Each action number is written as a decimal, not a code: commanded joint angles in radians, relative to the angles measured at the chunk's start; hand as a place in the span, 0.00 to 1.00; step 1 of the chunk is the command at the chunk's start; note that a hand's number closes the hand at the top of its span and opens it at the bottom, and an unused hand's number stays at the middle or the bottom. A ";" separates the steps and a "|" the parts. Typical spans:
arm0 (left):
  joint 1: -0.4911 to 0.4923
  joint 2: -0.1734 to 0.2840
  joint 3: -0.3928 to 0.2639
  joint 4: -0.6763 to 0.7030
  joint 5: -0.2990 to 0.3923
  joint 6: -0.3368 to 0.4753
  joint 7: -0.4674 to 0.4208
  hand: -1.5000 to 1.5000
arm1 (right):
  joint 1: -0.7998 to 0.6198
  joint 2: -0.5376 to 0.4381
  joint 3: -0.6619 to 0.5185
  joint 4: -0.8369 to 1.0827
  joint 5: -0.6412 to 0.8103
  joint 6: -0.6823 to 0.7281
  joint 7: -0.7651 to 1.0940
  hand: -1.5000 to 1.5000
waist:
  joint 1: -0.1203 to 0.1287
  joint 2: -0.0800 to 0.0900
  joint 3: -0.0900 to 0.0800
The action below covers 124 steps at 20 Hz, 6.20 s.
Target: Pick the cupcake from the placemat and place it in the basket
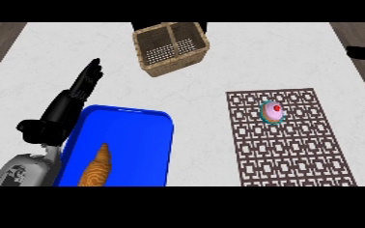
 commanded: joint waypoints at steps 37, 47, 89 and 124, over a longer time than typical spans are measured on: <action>-0.033 -0.157 0.180 0.059 -0.156 -0.183 0.005 0.50 | 0.096 0.434 0.097 0.289 0.632 -0.281 -0.490 0.00 | 0.003 0.002 0.000; -0.003 -0.193 0.198 -0.011 -0.176 -0.196 0.050 0.50 | 0.126 0.493 0.144 0.295 0.770 -0.346 -0.485 0.00 | 0.003 0.001 0.000; -0.014 -0.229 0.272 -0.046 -0.211 -0.269 0.089 0.50 | 0.030 0.617 0.282 0.614 1.132 -0.592 -0.659 1.00 | 0.006 0.001 0.000; -0.025 -0.239 0.253 0.010 -0.235 -0.273 0.042 0.50 | -0.624 0.921 0.776 -0.307 0.491 -0.870 0.917 1.00 | 0.013 -0.005 -0.003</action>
